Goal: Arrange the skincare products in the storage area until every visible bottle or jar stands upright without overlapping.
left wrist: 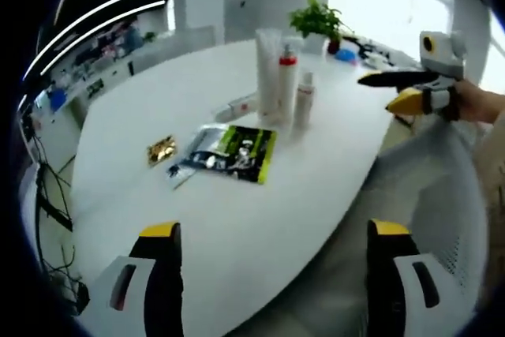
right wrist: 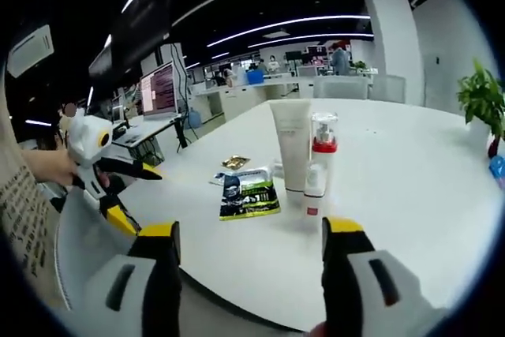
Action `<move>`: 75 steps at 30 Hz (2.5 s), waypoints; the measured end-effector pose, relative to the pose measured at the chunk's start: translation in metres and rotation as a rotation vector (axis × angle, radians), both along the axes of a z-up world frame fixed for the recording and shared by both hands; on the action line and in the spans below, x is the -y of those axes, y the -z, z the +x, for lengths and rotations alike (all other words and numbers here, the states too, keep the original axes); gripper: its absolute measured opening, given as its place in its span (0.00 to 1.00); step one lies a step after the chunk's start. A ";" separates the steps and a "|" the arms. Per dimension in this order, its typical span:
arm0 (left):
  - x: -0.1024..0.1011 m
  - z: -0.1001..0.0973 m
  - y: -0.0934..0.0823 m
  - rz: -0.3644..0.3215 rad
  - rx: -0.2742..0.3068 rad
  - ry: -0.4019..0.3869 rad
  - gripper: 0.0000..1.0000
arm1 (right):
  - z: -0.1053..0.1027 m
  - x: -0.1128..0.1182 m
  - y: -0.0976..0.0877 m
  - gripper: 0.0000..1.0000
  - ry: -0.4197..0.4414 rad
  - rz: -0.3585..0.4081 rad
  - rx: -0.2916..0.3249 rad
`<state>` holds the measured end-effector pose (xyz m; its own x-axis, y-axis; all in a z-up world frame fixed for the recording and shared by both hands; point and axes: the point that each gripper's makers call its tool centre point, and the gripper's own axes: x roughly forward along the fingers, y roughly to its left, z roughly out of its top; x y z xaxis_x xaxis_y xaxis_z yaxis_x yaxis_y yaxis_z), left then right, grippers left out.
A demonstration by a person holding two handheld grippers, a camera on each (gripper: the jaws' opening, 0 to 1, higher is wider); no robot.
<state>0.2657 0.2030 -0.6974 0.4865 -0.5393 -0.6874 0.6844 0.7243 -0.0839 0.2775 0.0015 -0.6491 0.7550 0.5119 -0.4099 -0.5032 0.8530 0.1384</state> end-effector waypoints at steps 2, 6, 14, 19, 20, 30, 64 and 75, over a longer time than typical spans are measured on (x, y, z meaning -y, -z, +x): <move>-0.004 -0.003 -0.004 -0.023 -0.003 -0.019 0.97 | -0.002 0.000 0.001 0.74 0.006 0.011 -0.006; -0.009 -0.009 -0.011 -0.066 -0.010 -0.066 0.97 | -0.005 0.000 0.005 0.76 0.011 0.009 -0.018; -0.021 -0.020 -0.012 -0.058 0.013 -0.091 0.95 | -0.004 0.004 0.010 0.80 0.026 -0.001 -0.028; -0.026 -0.023 -0.017 -0.075 0.046 -0.113 0.95 | -0.003 0.005 0.012 0.82 0.037 -0.018 -0.034; -0.027 -0.023 -0.021 -0.086 0.064 -0.124 0.95 | -0.003 0.006 0.012 0.82 0.038 -0.018 -0.034; -0.021 -0.033 -0.012 -0.029 0.095 -0.104 0.94 | -0.003 0.008 0.018 0.83 0.042 -0.034 -0.053; -0.024 -0.029 -0.009 -0.070 0.072 -0.130 0.83 | 0.047 0.034 -0.015 0.85 0.050 -0.029 -0.062; -0.025 -0.030 -0.008 -0.085 0.058 -0.132 0.82 | 0.091 0.049 -0.037 0.87 -0.032 -0.124 -0.029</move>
<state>0.2358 0.2280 -0.6896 0.5945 -0.5235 -0.6103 0.5896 0.7999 -0.1119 0.3684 -0.0473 -0.6121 0.7264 0.4794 -0.4925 -0.5276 0.8482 0.0475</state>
